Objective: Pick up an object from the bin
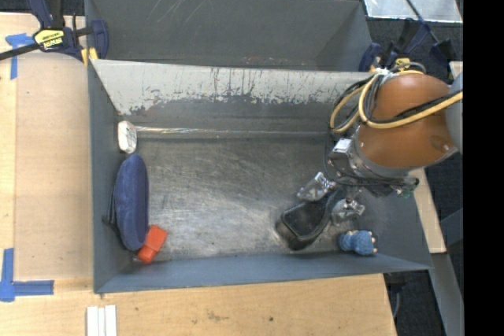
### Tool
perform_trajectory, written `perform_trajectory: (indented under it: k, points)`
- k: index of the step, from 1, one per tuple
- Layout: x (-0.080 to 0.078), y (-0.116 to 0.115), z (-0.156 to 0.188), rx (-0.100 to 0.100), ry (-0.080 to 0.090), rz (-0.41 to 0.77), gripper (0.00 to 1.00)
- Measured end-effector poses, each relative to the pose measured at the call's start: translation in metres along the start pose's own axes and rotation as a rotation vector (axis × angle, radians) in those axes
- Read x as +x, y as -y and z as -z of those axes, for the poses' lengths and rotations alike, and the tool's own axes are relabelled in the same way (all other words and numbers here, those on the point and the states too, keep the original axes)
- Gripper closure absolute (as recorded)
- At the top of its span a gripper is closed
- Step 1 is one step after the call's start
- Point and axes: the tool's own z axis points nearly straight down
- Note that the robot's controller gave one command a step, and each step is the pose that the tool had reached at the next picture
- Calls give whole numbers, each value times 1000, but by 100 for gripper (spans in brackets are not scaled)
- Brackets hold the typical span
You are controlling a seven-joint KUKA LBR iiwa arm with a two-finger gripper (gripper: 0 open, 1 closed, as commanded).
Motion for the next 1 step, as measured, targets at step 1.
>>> perform_trajectory:
  k: [1]
  points:
    - [-11, 0, 144, 2, 5, -49, 100]
